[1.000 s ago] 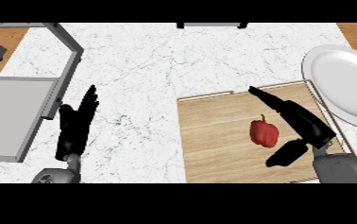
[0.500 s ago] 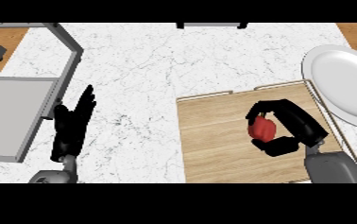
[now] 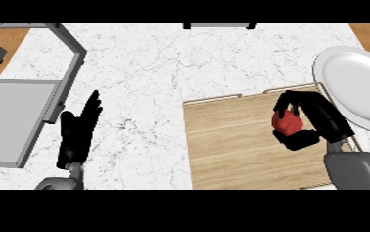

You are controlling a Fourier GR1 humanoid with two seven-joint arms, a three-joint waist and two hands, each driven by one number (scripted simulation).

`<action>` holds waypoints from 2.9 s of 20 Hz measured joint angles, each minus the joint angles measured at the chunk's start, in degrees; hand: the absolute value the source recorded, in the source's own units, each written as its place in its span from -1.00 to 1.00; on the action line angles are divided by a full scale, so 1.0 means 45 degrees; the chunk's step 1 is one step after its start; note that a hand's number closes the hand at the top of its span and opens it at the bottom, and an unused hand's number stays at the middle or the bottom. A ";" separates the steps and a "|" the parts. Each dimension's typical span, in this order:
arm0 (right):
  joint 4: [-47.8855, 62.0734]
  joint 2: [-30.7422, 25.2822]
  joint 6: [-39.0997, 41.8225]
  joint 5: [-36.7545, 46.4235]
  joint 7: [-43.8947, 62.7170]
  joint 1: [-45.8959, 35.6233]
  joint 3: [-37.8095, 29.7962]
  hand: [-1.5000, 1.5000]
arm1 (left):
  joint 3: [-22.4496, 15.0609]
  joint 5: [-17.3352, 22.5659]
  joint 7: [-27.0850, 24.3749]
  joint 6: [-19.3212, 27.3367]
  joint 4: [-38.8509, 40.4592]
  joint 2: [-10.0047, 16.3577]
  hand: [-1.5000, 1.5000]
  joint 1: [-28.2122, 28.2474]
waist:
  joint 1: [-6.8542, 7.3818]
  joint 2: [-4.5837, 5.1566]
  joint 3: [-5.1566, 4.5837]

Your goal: Pick the bell pepper from the tray and place it in the plate

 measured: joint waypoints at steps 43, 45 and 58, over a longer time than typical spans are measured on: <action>1.2087 -0.5117 -0.3181 0.1900 -0.0092 -0.6614 -0.5078 1.00 | 0.0203 -0.0444 -0.0325 -0.0401 0.0166 -0.0431 0.00 -0.0113 | 0.0367 0.0134 0.0031; 1.2836 -0.5264 -0.2615 0.1967 -0.0385 -0.6588 -0.4980 1.00 | 0.0125 -0.0503 -0.0211 -0.0383 0.0033 -0.0461 0.00 -0.0138 | 0.0404 0.0149 0.0036; 1.5109 -0.5991 -0.0510 0.0705 -0.4133 -0.7079 -0.6073 -1.00 | 0.0317 -0.0349 0.0163 -0.0587 -0.0241 -0.0306 0.00 -0.0160 | 0.0335 0.0126 0.0057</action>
